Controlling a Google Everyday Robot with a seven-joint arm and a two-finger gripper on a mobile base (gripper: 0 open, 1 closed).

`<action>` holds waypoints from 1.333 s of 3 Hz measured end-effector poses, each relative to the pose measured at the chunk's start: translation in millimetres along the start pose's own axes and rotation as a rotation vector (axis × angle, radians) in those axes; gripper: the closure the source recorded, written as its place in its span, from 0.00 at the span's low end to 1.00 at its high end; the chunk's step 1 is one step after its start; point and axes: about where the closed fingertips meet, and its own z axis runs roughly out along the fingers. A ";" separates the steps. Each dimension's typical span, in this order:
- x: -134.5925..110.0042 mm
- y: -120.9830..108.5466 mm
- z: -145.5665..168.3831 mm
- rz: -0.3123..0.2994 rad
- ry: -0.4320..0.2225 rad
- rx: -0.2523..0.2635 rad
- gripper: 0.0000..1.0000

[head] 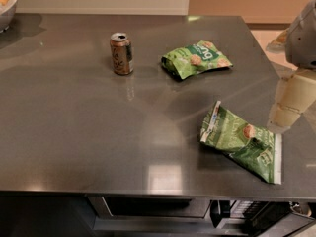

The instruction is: Move green jalapeno chip bag near green rice chip bag

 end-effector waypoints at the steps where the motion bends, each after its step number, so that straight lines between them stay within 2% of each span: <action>1: 2.9 13.1 20.0 -0.021 0.001 -0.011 0.00; 3: 21.8 39.3 72.0 -0.008 0.017 -0.070 0.00; 4: 30.9 41.2 93.2 0.013 0.023 -0.079 0.00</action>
Offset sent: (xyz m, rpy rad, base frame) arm -0.0290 -0.0022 -0.1001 -0.0181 0.0806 0.0224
